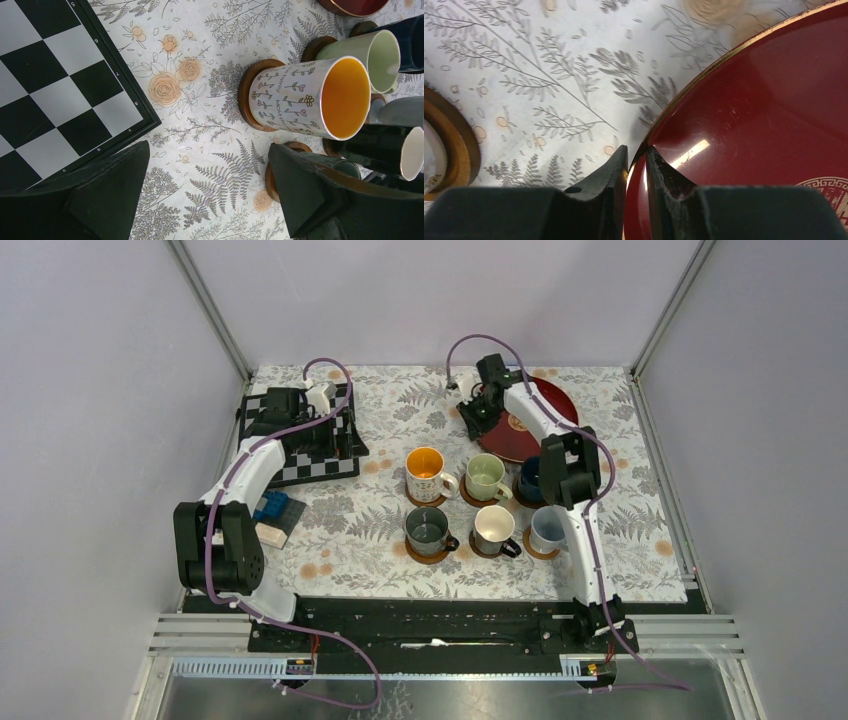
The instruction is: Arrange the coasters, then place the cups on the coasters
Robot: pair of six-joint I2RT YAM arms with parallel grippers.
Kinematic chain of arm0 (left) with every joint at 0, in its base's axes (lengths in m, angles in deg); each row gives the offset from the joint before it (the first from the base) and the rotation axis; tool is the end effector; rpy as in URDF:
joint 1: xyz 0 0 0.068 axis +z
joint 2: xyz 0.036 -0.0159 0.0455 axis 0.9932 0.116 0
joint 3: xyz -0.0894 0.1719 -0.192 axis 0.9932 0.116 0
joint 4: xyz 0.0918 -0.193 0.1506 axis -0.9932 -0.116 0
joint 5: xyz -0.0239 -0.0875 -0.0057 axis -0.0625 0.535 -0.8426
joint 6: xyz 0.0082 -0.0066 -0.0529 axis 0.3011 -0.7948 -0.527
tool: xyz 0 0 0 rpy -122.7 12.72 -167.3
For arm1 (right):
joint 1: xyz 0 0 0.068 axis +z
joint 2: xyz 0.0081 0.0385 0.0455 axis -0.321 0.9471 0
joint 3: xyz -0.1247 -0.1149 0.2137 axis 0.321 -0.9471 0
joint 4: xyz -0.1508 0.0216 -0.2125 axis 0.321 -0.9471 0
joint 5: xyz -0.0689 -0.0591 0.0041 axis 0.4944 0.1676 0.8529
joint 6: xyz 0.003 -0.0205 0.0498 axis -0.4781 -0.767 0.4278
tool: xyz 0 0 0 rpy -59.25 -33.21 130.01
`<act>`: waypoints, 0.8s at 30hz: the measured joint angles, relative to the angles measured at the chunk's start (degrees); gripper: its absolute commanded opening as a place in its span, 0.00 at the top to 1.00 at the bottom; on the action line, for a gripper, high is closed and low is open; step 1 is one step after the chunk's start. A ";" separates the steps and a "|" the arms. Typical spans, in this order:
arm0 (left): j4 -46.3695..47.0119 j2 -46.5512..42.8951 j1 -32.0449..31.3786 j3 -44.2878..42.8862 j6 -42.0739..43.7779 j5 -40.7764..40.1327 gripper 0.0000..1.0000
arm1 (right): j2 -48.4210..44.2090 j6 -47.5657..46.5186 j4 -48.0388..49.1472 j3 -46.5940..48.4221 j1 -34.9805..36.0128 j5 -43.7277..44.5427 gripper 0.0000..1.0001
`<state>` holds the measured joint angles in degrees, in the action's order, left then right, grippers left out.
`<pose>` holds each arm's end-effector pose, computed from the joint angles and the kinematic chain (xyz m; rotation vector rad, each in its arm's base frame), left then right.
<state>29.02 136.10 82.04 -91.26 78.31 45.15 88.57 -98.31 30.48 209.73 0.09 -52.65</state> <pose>0.3353 -0.0271 0.2639 0.2062 2.3526 -0.7418 0.5040 0.1832 0.1741 -1.0876 2.3376 0.3549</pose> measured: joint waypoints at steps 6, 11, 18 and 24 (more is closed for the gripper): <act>-0.02 0.00 0.31 0.00 0.17 0.00 0.01 | 0.00 -3.78 -0.20 0.11 3.06 -0.07 0.75; -0.02 0.00 0.63 0.00 0.28 0.00 0.01 | 0.28 -6.43 -0.37 0.81 4.57 -0.37 0.76; -0.13 0.00 0.87 0.00 0.31 0.00 0.01 | 0.85 -8.63 -0.85 1.88 5.68 -1.77 0.78; -0.46 0.00 0.87 0.00 0.31 0.00 0.01 | 0.85 -10.36 -0.94 1.95 7.19 -3.06 0.79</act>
<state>28.56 136.10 82.91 -91.26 78.61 45.15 89.42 -108.67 29.54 211.67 7.28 -55.71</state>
